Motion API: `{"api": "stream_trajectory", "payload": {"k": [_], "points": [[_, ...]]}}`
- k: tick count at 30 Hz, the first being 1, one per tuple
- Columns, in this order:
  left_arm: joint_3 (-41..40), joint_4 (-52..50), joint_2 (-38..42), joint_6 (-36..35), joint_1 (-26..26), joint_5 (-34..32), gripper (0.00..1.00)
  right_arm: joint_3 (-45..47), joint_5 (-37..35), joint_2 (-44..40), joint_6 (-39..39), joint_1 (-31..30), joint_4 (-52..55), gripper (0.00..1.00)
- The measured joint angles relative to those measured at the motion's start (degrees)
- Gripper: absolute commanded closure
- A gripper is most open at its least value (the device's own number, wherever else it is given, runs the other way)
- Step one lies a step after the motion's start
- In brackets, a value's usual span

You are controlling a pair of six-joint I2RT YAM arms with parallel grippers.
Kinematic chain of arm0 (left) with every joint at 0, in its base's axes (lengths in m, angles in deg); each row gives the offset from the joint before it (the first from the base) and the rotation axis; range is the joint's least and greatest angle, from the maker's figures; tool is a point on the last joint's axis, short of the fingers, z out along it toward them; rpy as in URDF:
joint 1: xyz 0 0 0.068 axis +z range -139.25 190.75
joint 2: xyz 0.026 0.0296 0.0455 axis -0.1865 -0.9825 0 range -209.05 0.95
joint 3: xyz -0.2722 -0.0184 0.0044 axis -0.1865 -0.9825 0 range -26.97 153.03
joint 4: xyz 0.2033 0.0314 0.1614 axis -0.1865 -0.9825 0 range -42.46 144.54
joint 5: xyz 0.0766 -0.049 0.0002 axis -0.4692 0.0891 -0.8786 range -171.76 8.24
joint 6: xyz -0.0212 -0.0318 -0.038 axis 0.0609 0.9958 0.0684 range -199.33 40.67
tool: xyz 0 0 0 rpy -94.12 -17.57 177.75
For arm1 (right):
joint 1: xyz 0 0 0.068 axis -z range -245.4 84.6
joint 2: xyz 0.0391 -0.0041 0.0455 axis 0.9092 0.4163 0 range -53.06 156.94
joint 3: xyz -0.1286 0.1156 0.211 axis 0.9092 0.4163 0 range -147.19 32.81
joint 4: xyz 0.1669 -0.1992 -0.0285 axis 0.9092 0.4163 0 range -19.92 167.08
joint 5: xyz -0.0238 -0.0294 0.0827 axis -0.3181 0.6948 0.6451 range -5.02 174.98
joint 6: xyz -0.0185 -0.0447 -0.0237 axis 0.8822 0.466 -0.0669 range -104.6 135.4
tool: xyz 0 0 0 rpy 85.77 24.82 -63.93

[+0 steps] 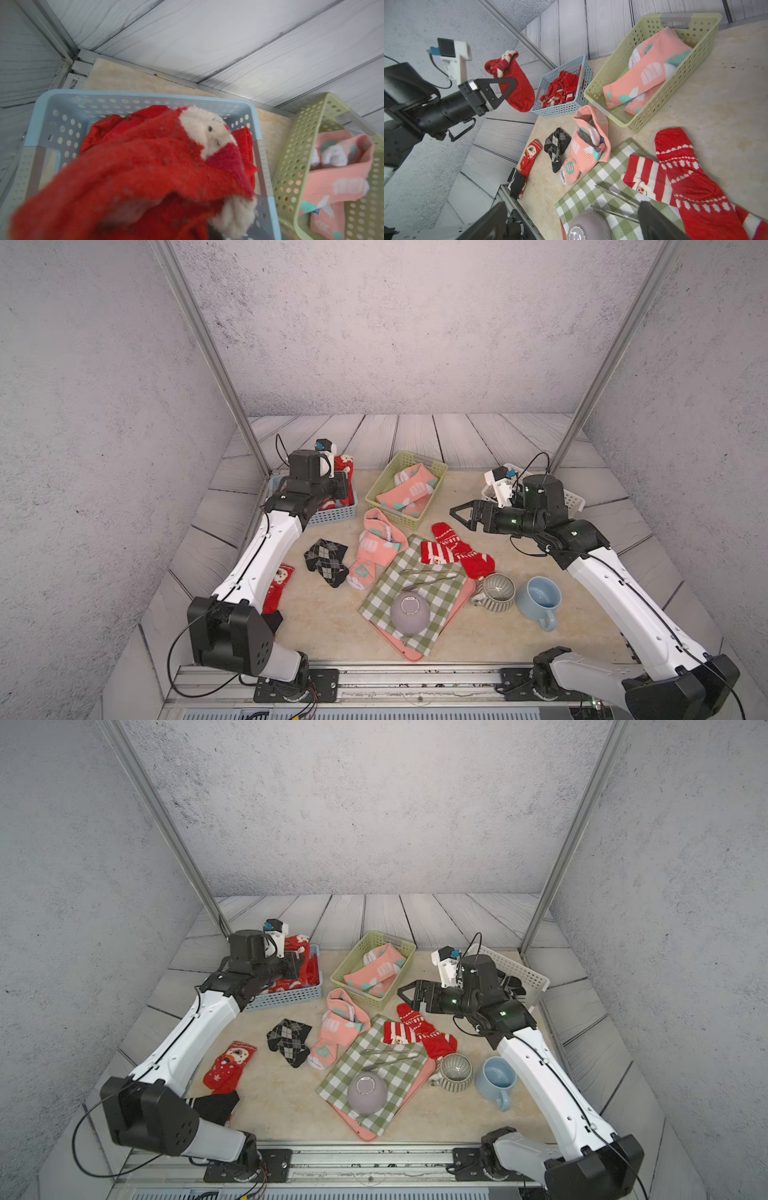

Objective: Sort the socks into the basket by color
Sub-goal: Place the sock in the bin.

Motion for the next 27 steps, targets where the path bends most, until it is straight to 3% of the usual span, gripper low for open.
{"api": "stream_trajectory", "payload": {"k": [10, 20, 23, 27], "points": [[14.2, -3.3, -20.6, 1.4, 10.4, -2.5, 1.0, 0.7, -0.9, 1.0, 1.6, 1.6, 1.0, 0.01], [26.2, -7.0, -37.1, 2.2, 14.9, -2.9, 1.0, 0.9, -0.8, 5.5, 2.8, 3.3, 1.6, 0.01], [27.0, -8.5, -39.8, 2.2, 15.3, -3.2, 0.9, 0.9, -0.8, 6.6, 2.9, 3.5, 1.6, 0.01], [25.9, -10.4, -41.2, 2.2, 15.4, -3.3, 0.63, 0.9, -0.7, 7.4, 3.0, 3.6, 1.5, 0.01]]}}
